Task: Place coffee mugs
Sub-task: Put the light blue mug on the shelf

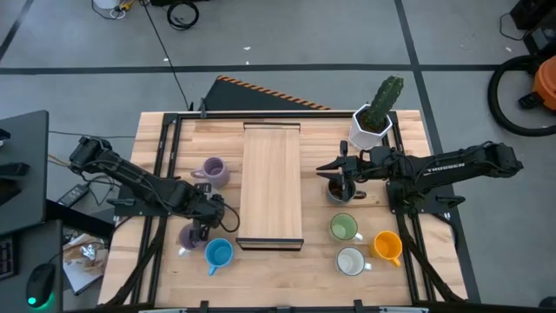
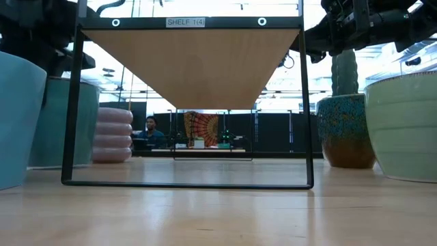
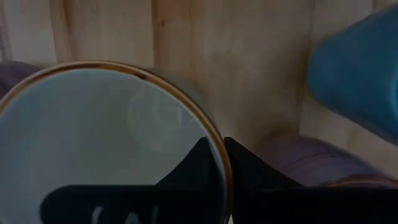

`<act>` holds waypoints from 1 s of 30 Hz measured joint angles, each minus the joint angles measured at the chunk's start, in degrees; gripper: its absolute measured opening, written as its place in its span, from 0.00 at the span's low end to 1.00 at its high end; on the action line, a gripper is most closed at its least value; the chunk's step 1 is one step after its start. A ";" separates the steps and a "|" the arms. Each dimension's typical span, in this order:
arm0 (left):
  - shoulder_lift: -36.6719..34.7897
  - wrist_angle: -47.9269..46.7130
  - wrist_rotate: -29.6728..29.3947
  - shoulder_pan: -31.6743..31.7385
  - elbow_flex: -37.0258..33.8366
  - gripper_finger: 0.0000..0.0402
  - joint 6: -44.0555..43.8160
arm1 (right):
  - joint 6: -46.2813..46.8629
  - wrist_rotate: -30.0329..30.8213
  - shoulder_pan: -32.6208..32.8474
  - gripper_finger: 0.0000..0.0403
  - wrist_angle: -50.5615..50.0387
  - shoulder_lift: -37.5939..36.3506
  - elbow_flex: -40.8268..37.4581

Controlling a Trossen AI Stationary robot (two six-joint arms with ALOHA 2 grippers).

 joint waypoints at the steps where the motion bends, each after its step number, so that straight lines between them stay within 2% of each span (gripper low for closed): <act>1: -0.26 -0.27 -0.12 0.04 0.25 0.08 -0.01 | 0.00 -0.01 0.00 0.17 0.00 0.00 0.00; 12: -1.08 -6.75 -0.32 0.75 6.51 0.08 0.06 | 0.00 -0.02 0.00 0.17 0.00 0.00 0.00; 18: -1.08 -13.32 -0.12 0.84 15.30 0.08 -0.01 | 0.00 -0.02 0.00 0.17 0.00 0.00 0.00; 24: -1.08 -19.46 -4.12 1.52 25.26 0.08 0.88 | 0.00 -0.01 0.00 0.17 0.00 0.00 0.00; 30: -1.12 -21.94 -4.75 5.55 30.29 0.08 4.47 | 0.00 -0.02 0.00 0.17 -0.07 0.00 0.00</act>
